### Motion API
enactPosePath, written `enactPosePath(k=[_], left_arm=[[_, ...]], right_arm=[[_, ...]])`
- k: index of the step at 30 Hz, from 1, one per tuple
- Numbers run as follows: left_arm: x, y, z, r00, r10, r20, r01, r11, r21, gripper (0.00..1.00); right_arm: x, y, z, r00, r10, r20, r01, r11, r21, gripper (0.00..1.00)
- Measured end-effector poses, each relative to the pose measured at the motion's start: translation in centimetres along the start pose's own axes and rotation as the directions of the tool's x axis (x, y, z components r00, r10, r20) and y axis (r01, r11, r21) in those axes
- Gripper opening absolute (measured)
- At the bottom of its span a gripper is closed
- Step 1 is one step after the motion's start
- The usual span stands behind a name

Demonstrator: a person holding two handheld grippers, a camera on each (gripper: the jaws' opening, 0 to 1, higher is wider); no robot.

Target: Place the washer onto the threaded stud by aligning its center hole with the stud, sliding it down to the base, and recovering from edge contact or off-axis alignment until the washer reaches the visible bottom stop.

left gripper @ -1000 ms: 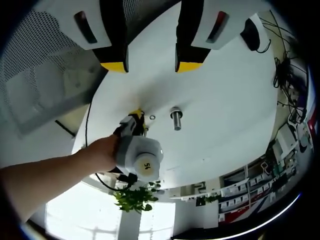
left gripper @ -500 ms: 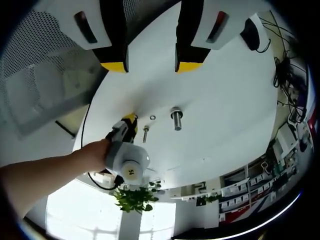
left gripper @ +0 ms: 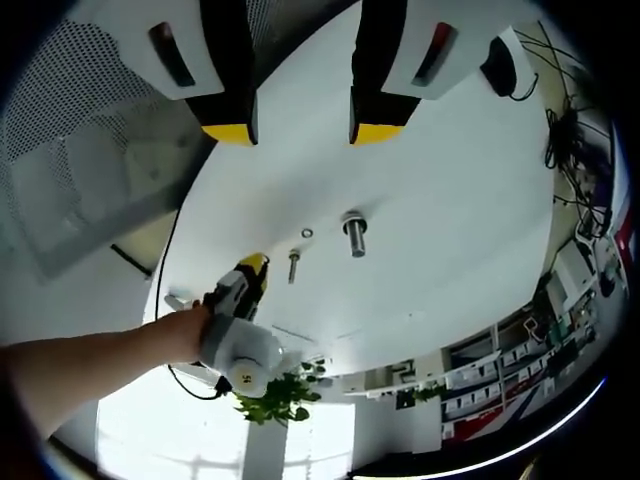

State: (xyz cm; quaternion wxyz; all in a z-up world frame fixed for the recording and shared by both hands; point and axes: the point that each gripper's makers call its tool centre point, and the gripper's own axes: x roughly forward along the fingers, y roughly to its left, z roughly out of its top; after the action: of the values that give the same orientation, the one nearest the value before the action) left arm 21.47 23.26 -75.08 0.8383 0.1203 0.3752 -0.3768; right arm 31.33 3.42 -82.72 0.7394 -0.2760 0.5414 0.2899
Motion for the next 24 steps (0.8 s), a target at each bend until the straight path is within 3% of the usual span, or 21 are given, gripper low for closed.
enactPosePath(k=[3, 12, 16, 24], left_arm=[[0.0, -0.1, -0.1, 1.0, -0.003, -0.004, 0.003, 1.0, 0.003, 0.35], [0.1, -0.1, -0.1, 1.0, -0.004, -0.007, 0.004, 1.0, 0.007, 0.35], [0.1, -0.1, -0.1, 1.0, -0.003, -0.006, 0.003, 1.0, 0.008, 0.35], [0.0, -0.1, -0.1, 1.0, -0.002, -0.007, 0.003, 1.0, 0.008, 0.35]], right_arm=[[-0.9, -0.7, 1.1, 0.999, -0.008, 0.047, 0.005, 0.999, 0.049, 0.14], [-1.7, -1.3, 2.7, 0.995, -0.043, 0.087, 0.046, 0.998, -0.031, 0.14], [-1.7, -1.6, 3.1, 0.994, -0.072, 0.087, 0.082, 0.99, -0.117, 0.14], [-1.2, -2.0, 3.6, 0.993, -0.073, 0.087, 0.083, 0.99, -0.111, 0.14]])
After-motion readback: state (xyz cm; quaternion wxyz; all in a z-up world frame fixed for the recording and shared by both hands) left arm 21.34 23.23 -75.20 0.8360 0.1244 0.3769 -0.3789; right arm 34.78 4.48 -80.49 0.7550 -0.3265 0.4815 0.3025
